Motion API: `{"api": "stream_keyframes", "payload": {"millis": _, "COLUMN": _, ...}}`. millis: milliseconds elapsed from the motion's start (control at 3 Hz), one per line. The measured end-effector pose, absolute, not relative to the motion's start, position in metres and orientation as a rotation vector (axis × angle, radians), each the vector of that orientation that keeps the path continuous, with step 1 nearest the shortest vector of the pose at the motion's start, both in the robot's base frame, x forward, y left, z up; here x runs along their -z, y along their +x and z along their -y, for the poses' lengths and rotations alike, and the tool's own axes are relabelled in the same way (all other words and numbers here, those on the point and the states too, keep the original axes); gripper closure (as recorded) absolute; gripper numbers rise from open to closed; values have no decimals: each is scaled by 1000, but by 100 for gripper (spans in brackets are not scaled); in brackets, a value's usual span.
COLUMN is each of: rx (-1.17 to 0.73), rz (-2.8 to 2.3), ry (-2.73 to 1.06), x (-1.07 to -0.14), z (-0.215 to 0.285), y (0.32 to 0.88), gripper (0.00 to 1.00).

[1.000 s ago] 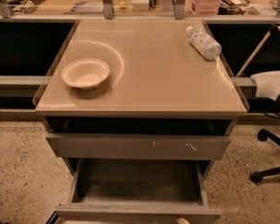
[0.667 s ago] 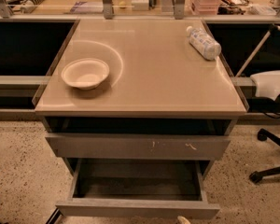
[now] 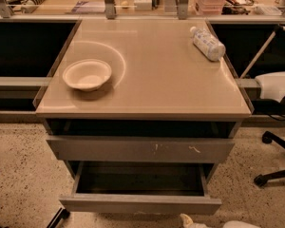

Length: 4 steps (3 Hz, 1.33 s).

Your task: Close middle drawer

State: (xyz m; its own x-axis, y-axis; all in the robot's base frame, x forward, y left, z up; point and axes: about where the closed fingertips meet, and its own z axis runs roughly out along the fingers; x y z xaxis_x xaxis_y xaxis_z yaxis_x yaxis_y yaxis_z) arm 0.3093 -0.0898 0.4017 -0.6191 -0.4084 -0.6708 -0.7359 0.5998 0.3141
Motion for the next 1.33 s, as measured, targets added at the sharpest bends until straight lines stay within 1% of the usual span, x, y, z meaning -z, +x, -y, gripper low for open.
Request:
{"api": "stream_keyframes", "payload": {"millis": 333, "rx": -770, "rz": -2312, "ry": -845, "x": -394, "z": 84, "y": 341, "gripper": 0}}
{"api": "stream_keyframes", "payload": {"millis": 667, "rx": -770, "rz": -2312, "ry": -845, "x": -394, "z": 84, "y": 341, "gripper": 0}}
{"api": "stream_keyframes", "payload": {"millis": 1000, "rx": -811, "rz": -2293, "ry": -858, "x": -390, "z": 79, "y": 351, "gripper": 0}}
{"api": "stream_keyframes", "payload": {"millis": 1333, "rx": -850, "rz": -2275, "ry": -859, "x": -388, "z": 66, "y": 361, "gripper": 0}}
